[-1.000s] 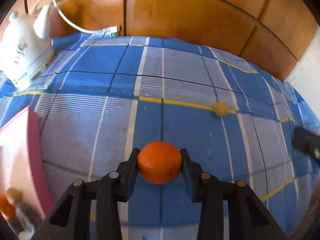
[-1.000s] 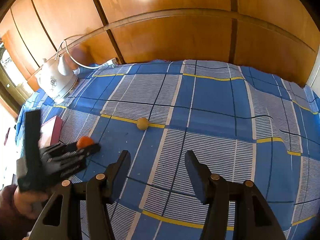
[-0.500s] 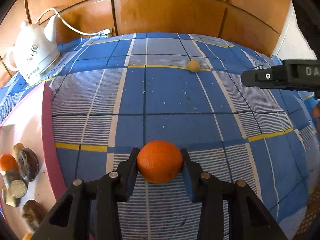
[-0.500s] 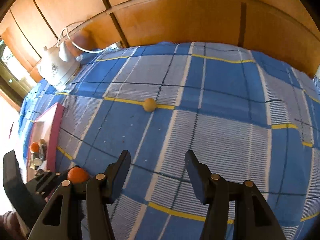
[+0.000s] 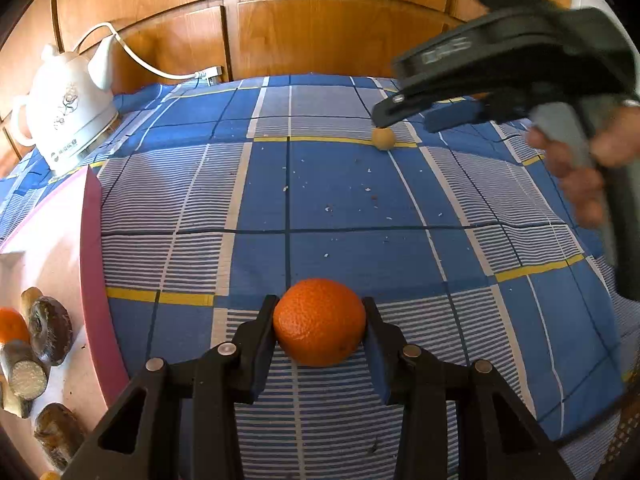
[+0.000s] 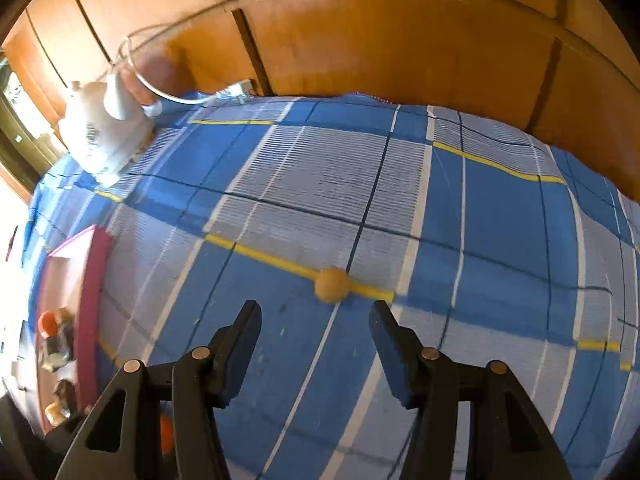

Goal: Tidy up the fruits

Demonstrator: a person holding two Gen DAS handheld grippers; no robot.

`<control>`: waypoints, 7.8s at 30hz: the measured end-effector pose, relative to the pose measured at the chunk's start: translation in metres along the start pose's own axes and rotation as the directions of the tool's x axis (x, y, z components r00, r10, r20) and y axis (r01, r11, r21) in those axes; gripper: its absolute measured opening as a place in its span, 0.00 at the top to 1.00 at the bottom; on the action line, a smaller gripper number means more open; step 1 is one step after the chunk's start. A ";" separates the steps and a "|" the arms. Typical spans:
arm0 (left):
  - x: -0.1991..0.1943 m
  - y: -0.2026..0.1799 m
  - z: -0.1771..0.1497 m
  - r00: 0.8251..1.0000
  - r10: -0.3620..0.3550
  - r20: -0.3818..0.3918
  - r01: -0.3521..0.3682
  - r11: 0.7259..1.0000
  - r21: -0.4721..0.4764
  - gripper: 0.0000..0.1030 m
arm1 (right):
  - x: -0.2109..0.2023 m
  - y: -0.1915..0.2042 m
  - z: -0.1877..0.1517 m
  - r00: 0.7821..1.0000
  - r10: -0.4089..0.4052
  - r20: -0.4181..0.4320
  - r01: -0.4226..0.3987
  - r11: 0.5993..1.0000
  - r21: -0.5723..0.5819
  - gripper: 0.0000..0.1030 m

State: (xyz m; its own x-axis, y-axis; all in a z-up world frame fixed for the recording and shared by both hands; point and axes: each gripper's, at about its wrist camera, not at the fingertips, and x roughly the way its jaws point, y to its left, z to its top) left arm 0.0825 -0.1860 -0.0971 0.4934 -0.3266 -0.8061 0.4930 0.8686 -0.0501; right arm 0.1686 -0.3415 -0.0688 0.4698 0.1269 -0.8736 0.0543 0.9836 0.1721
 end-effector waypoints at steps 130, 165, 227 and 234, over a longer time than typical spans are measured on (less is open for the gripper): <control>-0.151 0.178 -0.072 0.948 0.319 0.026 -0.275 0.853 -0.444 0.54 | -0.017 0.017 -0.080 0.994 -0.087 -0.059 0.068 0.962 -0.264 0.78; -0.163 0.194 -0.085 0.944 0.329 0.025 -0.274 0.825 -0.495 0.52 | -0.035 0.040 -0.073 0.997 -0.068 -0.031 0.057 0.960 -0.273 0.79; -0.178 0.224 -0.111 0.937 0.349 0.034 -0.269 0.779 -0.566 0.50 | -0.008 0.279 -0.143 0.952 0.241 -0.187 -0.304 0.804 -0.511 0.71; -0.178 0.225 -0.113 0.934 0.356 0.030 -0.278 0.776 -0.566 0.50 | 0.003 0.299 -0.135 0.947 0.264 -0.181 -0.320 0.796 -0.514 0.71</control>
State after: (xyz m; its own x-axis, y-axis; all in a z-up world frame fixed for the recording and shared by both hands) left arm 0.0245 0.1095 -0.0317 0.6577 -0.0067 -0.7532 -0.1597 0.9760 -0.1481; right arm 0.0671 -0.0299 -0.0812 0.2997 0.4035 -0.8645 -0.5599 0.8081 0.1831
